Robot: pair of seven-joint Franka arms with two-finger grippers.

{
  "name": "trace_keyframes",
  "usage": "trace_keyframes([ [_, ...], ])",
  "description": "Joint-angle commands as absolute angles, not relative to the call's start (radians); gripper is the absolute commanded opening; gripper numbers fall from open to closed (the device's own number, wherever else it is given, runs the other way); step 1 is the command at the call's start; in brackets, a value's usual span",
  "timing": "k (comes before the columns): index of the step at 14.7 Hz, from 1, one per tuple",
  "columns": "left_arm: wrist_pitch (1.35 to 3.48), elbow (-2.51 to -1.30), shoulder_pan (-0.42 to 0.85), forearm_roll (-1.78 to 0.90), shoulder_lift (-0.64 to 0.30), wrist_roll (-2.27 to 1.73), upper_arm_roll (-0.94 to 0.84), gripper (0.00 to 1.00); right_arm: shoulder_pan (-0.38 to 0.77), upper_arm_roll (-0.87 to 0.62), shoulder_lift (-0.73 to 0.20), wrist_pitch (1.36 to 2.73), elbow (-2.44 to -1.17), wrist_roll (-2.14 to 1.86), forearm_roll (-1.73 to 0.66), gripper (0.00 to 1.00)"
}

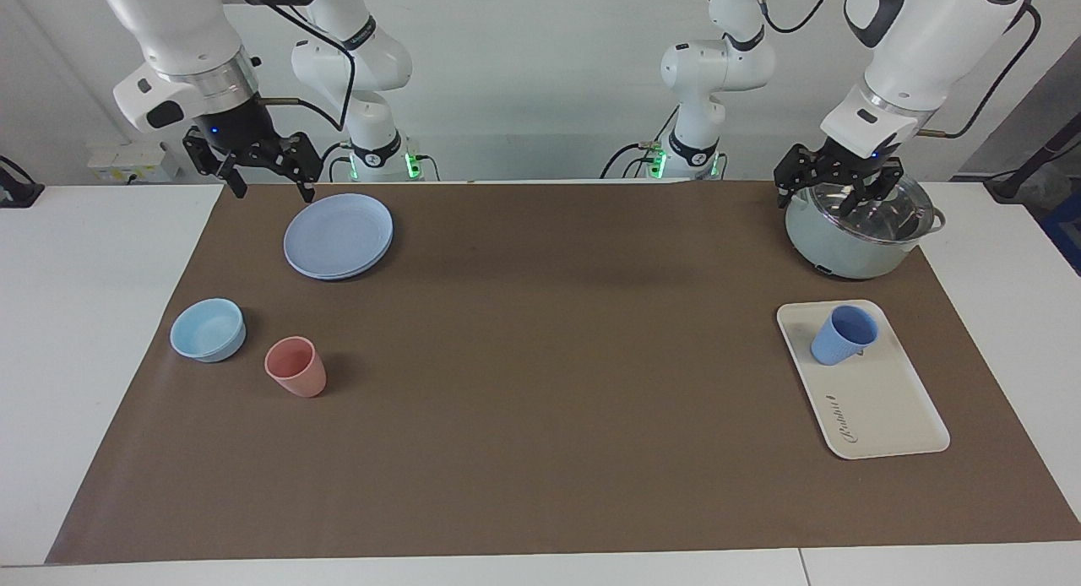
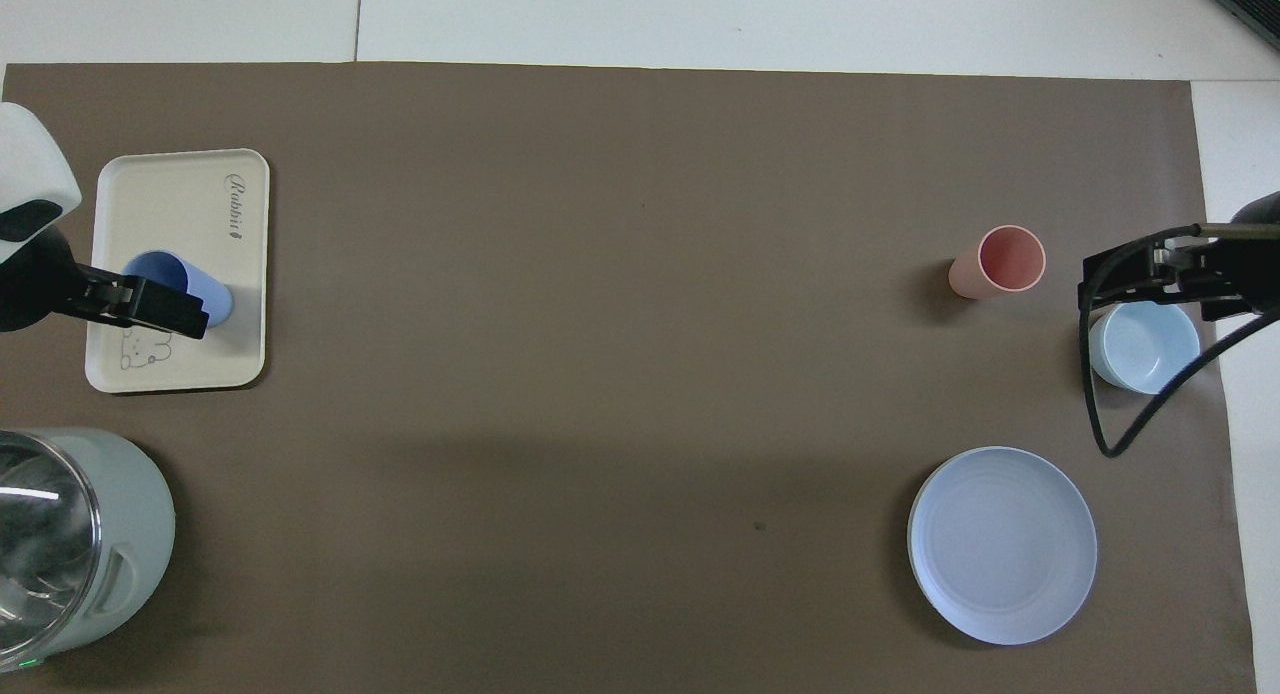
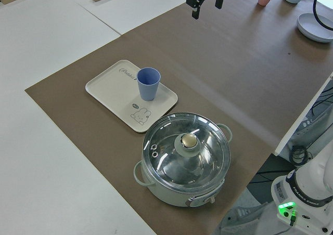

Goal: Place cup on tray

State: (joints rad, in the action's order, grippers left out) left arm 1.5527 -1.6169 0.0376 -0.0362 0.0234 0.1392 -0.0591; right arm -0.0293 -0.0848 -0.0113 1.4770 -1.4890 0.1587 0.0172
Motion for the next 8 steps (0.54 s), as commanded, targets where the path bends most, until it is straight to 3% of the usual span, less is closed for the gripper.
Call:
trace_keyframes([
  [1,1.554,-1.646,0.037,-0.015,0.052,0.147,-0.061,1.0,0.055,0.016,-0.015,1.45,-1.465,0.132,-0.006,1.0],
  [8,1.554,-1.646,0.037,-0.015,0.052,0.147,-0.061,1.0,0.066,0.029,-0.014,1.448,-1.468,0.132,-0.012,1.0],
])
